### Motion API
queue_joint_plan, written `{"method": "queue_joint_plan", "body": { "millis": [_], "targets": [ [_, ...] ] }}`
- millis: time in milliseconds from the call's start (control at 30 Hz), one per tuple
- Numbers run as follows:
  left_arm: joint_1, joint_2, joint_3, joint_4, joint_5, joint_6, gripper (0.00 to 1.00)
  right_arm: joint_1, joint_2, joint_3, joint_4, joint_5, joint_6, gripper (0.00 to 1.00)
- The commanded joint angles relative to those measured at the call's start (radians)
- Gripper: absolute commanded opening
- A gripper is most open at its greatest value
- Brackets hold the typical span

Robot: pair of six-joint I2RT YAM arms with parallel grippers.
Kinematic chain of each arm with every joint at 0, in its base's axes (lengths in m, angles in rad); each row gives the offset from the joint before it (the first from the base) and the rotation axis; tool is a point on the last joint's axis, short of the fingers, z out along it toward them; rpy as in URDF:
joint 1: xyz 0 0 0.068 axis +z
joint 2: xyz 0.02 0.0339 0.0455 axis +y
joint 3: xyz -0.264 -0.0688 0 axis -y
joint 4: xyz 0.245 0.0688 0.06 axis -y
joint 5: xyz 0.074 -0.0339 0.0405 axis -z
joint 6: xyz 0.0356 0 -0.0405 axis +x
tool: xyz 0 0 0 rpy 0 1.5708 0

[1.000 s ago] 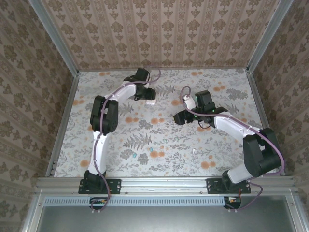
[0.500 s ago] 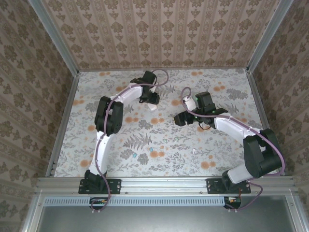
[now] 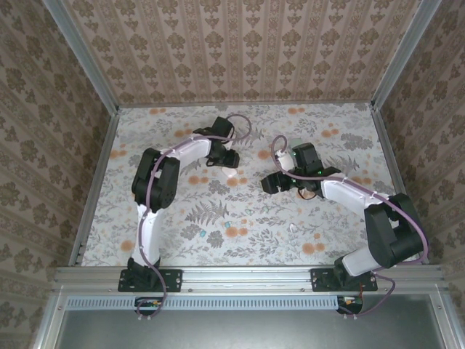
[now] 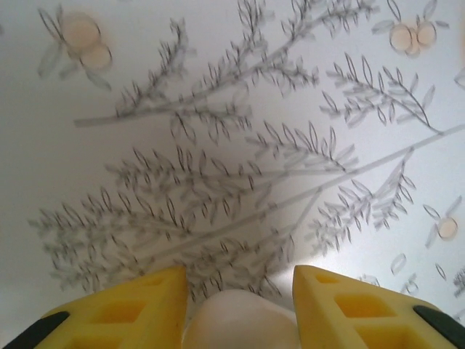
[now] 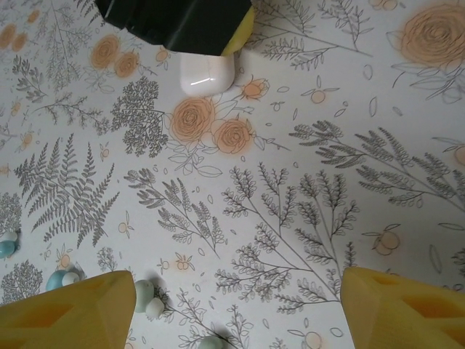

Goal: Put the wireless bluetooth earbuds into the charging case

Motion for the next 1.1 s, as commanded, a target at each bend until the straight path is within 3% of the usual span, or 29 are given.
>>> {"method": "queue_joint_plan", "body": {
  "millis": [0, 267, 533, 767, 1067],
  "targets": [
    [-0.014, -0.077, -0.057, 0.044, 0.030, -0.080, 0.42, 0.031, 0.016, -0.020, 0.041, 0.040, 0.041, 0.76],
    [-0.028, -0.161, -0.192, 0.131, 0.076, -0.177, 0.40, 0.132, 0.074, -0.027, 0.110, 0.141, 0.067, 0.76],
    [-0.007, -0.296, -0.332, 0.218, 0.051, -0.261, 0.40, 0.161, 0.106, -0.016, 0.199, 0.142, -0.112, 0.75],
    [0.062, -0.507, -0.521, 0.321, -0.024, -0.278, 0.44, 0.208, 0.256, 0.037, 0.337, 0.118, -0.164, 0.75],
    [0.170, -0.751, -0.704, 0.353, -0.072, -0.238, 0.47, 0.225, 0.423, 0.149, 0.377, 0.140, -0.357, 0.78]
  ]
}}
